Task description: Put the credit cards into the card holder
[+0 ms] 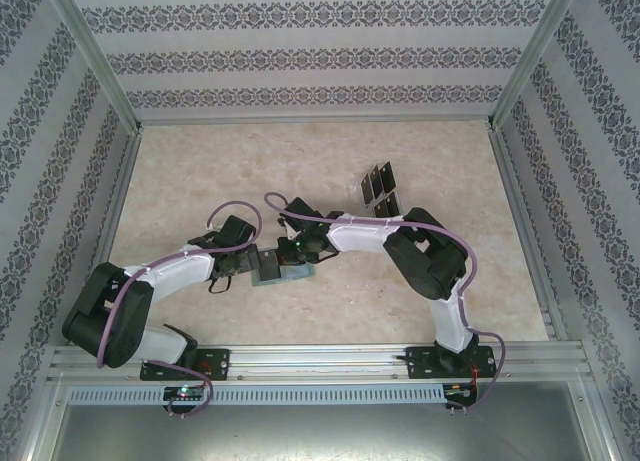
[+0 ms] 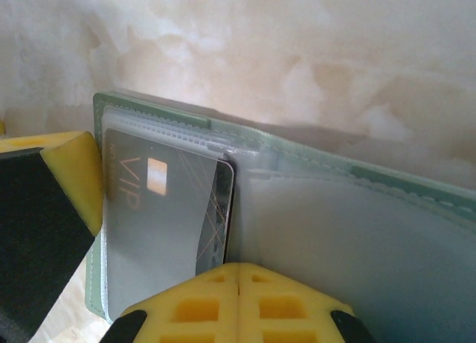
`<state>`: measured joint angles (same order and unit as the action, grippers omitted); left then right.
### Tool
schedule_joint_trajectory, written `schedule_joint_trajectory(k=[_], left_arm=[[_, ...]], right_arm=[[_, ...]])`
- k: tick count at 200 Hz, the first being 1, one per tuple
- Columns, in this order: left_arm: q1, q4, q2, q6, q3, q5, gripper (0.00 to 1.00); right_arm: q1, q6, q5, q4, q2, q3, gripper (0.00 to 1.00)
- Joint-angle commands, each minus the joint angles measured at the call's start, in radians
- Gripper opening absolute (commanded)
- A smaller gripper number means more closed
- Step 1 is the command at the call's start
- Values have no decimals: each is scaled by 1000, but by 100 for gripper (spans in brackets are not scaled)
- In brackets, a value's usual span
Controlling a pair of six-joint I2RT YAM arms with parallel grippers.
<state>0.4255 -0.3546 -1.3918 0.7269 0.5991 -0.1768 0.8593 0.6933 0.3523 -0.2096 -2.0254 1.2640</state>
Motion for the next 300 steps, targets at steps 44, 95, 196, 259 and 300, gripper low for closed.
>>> schedule_joint_trajectory(k=[44, 95, 196, 259, 300], left_arm=[[7, 8, -23, 18, -42, 11, 100], [7, 8, -27, 14, -42, 13, 100], [7, 9, -27, 15, -40, 14, 100], [6, -38, 17, 12, 1, -2, 100], [7, -119, 146, -3, 60, -33, 100]], right_arm=[[-17, 1, -30, 3, 59, -26, 0], [-7, 8, -15, 12, 26, -11, 0], [30, 8, 4, 3, -16, 38, 0], [5, -13, -23, -34, 144, 9, 20], [-17, -39, -66, -93, 292, -42, 34]])
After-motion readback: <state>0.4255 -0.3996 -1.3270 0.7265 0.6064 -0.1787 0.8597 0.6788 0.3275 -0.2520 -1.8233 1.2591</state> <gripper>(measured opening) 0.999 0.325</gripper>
